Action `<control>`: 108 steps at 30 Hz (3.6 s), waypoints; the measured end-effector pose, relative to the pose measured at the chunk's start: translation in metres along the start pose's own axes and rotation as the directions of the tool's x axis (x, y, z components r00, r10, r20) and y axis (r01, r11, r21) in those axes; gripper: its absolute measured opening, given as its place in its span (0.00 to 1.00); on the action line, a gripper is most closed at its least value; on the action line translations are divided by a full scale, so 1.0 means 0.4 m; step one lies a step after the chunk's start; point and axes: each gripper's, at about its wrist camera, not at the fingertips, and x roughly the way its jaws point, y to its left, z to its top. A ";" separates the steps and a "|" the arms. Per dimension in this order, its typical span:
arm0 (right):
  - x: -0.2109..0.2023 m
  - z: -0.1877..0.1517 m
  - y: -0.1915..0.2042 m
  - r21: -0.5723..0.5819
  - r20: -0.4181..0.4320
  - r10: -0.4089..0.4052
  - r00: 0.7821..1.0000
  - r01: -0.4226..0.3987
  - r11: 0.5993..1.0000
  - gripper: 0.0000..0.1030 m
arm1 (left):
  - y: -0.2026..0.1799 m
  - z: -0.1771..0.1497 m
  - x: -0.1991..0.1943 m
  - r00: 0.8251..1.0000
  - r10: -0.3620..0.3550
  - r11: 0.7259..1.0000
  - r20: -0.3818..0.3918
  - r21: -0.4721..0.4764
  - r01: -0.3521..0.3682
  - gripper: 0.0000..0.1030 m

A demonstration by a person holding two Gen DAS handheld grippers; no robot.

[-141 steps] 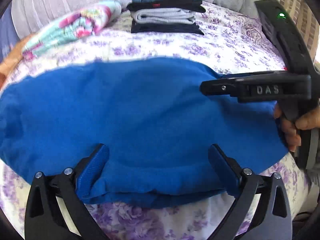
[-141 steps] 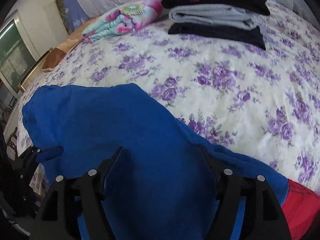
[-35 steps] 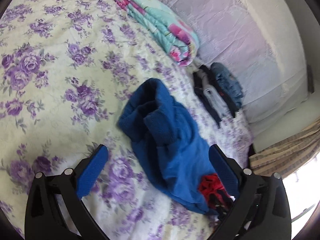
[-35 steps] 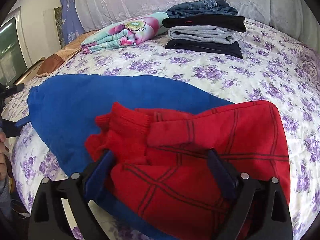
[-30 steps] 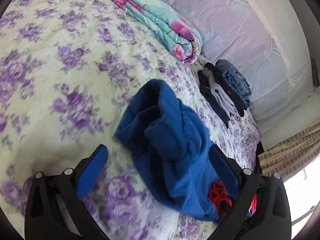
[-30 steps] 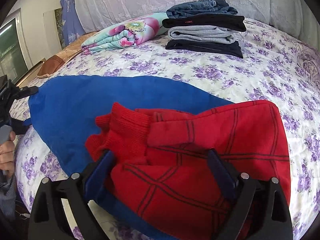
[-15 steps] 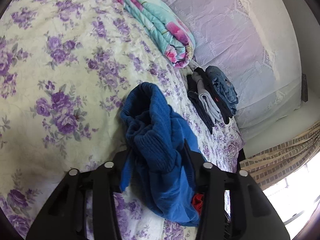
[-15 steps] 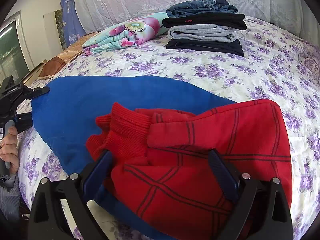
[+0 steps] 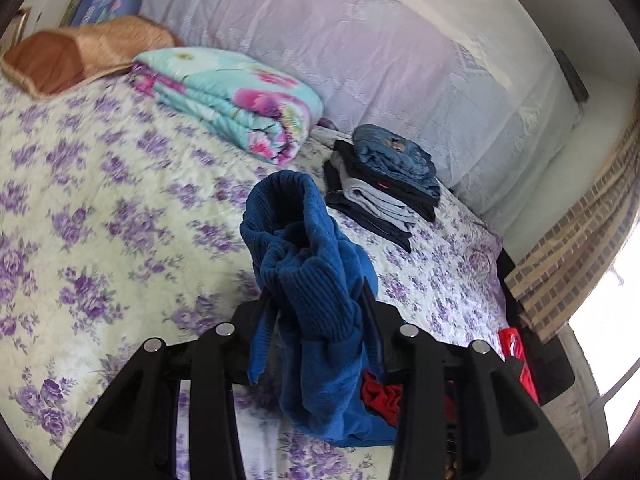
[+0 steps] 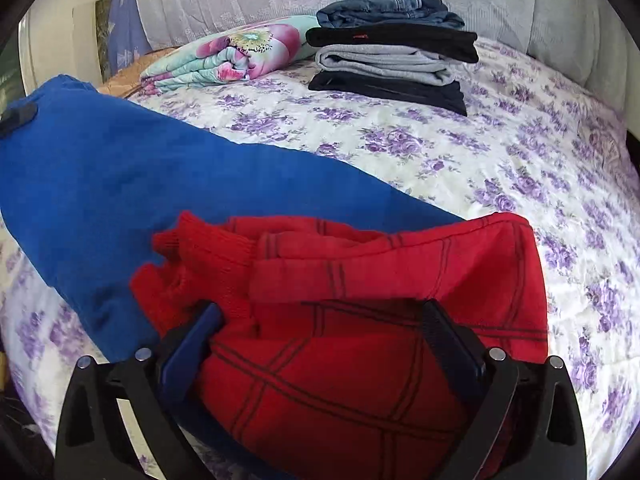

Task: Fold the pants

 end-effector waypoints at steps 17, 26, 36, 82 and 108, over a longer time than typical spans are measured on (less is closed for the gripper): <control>-0.180 -0.219 -0.465 0.599 0.267 0.002 0.964 -0.167 0.783 0.96 | -0.484 -0.278 0.283 0.964 -0.095 0.883 -0.249 0.426 0.197 0.33; -0.175 -0.220 -0.461 0.586 0.282 0.024 0.959 -0.192 0.787 0.97 | -0.508 -0.323 0.255 0.995 -0.014 0.811 -0.104 0.581 0.072 0.38; -0.174 -0.224 -0.459 0.586 0.280 0.025 0.960 -0.192 0.787 0.97 | -0.515 -0.354 0.264 0.995 0.014 0.747 -0.097 0.663 0.055 0.31; -0.084 -0.042 -0.377 0.366 0.092 0.029 0.995 -0.061 0.929 0.96 | -0.452 -0.429 0.270 0.981 0.038 0.783 -0.188 0.616 0.088 0.77; -0.170 0.142 -0.015 -0.030 0.139 0.137 0.981 -0.134 0.990 0.96 | -0.219 -0.318 0.237 0.969 0.102 0.949 -0.226 0.315 -0.027 0.90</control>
